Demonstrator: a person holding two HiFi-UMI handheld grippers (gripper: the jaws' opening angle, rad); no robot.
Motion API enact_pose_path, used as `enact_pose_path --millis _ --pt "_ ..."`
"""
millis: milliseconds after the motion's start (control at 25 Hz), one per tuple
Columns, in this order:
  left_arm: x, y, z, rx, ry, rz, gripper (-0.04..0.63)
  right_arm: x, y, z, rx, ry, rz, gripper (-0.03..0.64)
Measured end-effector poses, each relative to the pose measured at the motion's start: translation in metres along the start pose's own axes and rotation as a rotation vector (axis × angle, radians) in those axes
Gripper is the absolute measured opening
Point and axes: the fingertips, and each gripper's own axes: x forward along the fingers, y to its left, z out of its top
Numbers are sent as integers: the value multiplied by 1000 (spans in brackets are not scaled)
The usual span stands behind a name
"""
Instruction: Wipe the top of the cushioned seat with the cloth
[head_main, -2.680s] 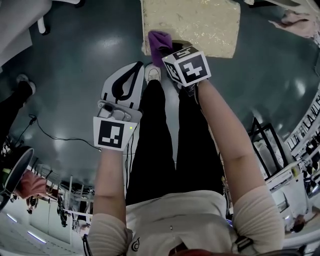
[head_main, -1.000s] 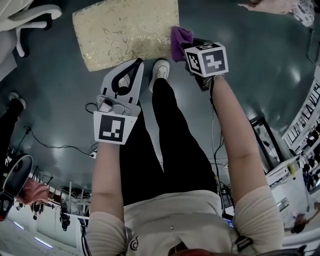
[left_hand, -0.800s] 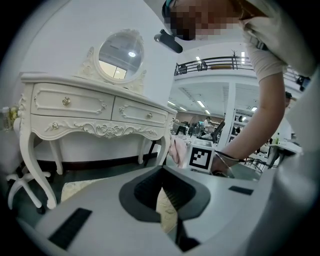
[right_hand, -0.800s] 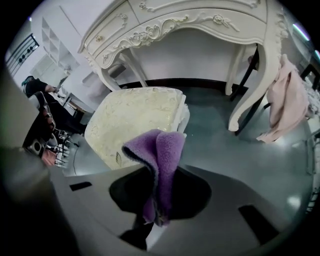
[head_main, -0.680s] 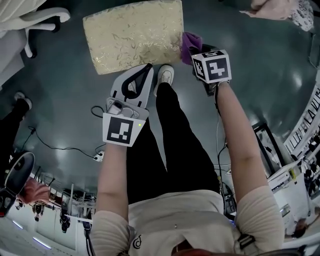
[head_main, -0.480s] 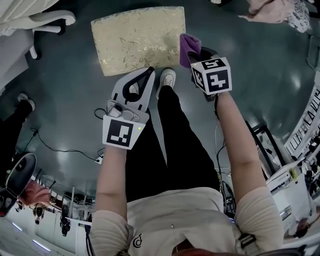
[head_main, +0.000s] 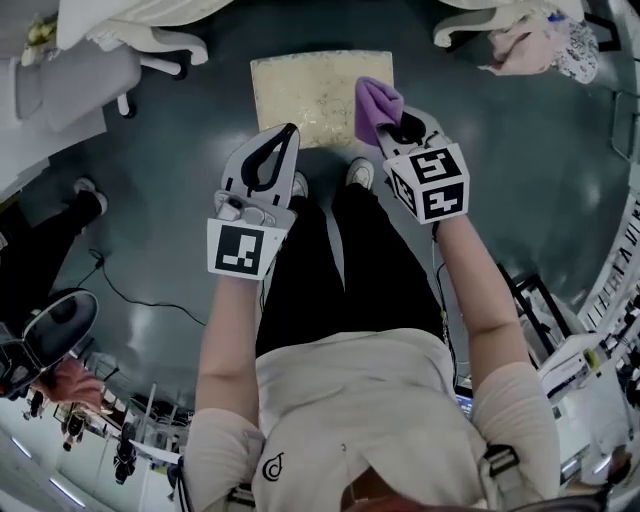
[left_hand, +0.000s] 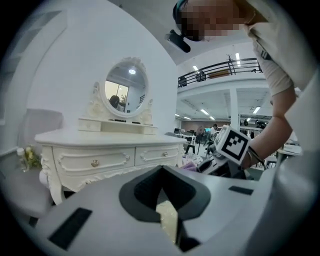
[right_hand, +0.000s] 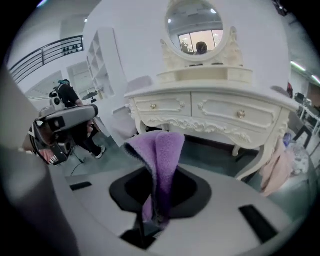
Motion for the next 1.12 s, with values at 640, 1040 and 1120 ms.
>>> enact_pose_path --millis 640,1040,1120 --pt "-81 24 215 207 -153 128 13 -194 34 222 -154 -467 -148 80" --pt "-109 16 312 139 -286 105 14 -267 54 281 -255 -624 -164 80" --pt "-113 15 325 158 -309 111 14 -278 57 288 -267 -655 -169 80"
